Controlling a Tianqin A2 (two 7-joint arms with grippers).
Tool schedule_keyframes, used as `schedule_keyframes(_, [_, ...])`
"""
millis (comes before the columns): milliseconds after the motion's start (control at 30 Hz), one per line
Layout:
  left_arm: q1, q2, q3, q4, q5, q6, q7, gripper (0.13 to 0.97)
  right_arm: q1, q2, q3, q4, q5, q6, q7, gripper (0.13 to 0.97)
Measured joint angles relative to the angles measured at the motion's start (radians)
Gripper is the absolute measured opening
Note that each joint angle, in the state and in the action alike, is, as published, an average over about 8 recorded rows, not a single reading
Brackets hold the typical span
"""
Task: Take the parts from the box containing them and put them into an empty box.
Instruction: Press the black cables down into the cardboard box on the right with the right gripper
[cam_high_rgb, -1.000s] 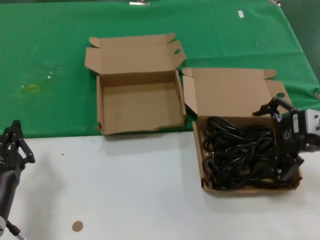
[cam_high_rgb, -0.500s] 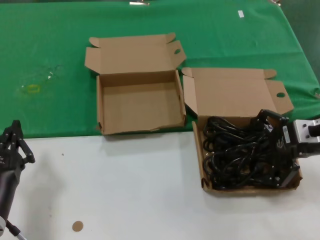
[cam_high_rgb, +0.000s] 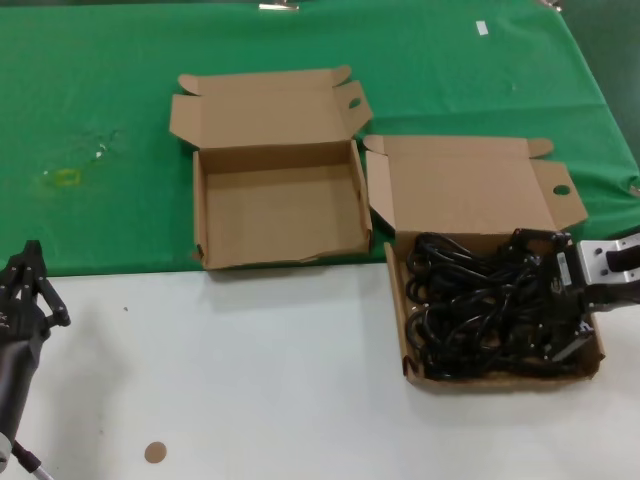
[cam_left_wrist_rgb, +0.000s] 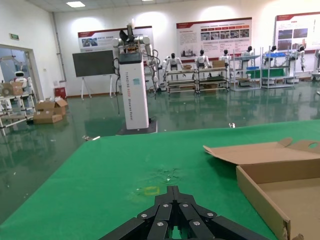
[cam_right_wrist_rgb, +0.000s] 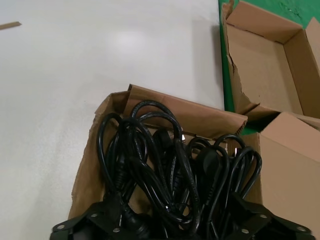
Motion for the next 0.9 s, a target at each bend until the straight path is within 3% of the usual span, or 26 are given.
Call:
schedule_keyframes(133, [0.000,0.000,0.000,0.000,0.000,0.000,0.000,0.144,0.003,-0.011,0.002,-0.010,-0.014,0.002,-0.002,0.817])
schedule_keyframes(433, [0.000,0.000,0.000,0.000,0.000,0.000,0.000,0.144,0.003,-0.026,0.006,-0.015,-0.038,0.001,0.000,0.635])
schedule_keyframes(700, [0.000,0.000,0.000,0.000,0.000,0.000,0.000,0.144,0.003,-0.032,0.009,-0.020,-0.051,-0.004,0.001,0.416])
schedule_keyframes(900, [0.000,0.000,0.000,0.000,0.000,0.000,0.000,0.144,0.000,-0.031,0.013,-0.018,-0.055,-0.009,0.004,0.320])
